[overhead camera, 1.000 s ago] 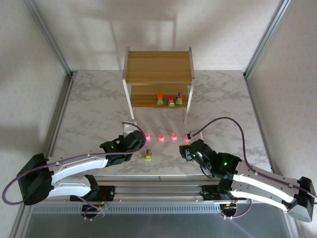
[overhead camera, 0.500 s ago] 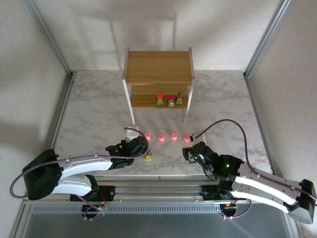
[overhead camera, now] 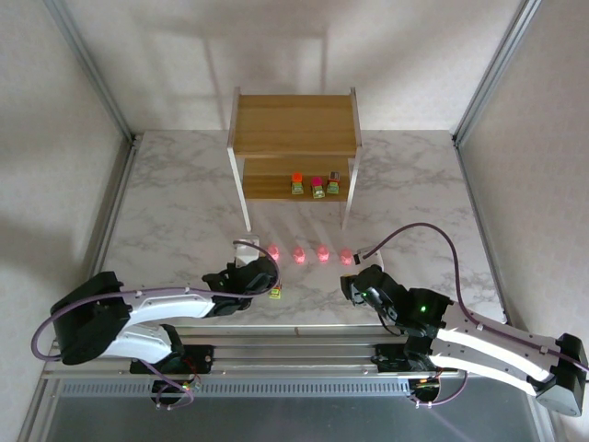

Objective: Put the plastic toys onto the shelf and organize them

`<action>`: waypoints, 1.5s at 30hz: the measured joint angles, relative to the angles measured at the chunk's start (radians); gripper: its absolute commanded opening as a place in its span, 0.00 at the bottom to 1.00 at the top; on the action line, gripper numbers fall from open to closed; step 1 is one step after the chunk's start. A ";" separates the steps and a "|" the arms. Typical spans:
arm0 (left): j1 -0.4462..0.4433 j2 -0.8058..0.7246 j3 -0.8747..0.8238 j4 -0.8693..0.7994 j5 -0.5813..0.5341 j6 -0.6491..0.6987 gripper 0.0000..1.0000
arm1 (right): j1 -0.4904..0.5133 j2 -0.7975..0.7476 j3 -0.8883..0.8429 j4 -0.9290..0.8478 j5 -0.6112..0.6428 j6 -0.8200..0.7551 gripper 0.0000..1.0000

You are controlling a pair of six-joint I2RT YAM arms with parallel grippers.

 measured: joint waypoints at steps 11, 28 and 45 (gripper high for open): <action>-0.033 0.007 -0.023 0.025 -0.030 -0.019 0.38 | 0.000 -0.003 0.000 -0.001 0.000 0.000 0.44; -0.142 -0.038 -0.085 -0.005 -0.082 -0.122 0.42 | 0.000 -0.006 0.000 -0.001 0.000 0.000 0.44; -0.369 -0.240 -0.145 -0.298 -0.119 -0.402 0.57 | 0.000 -0.007 -0.001 -0.001 -0.001 0.000 0.45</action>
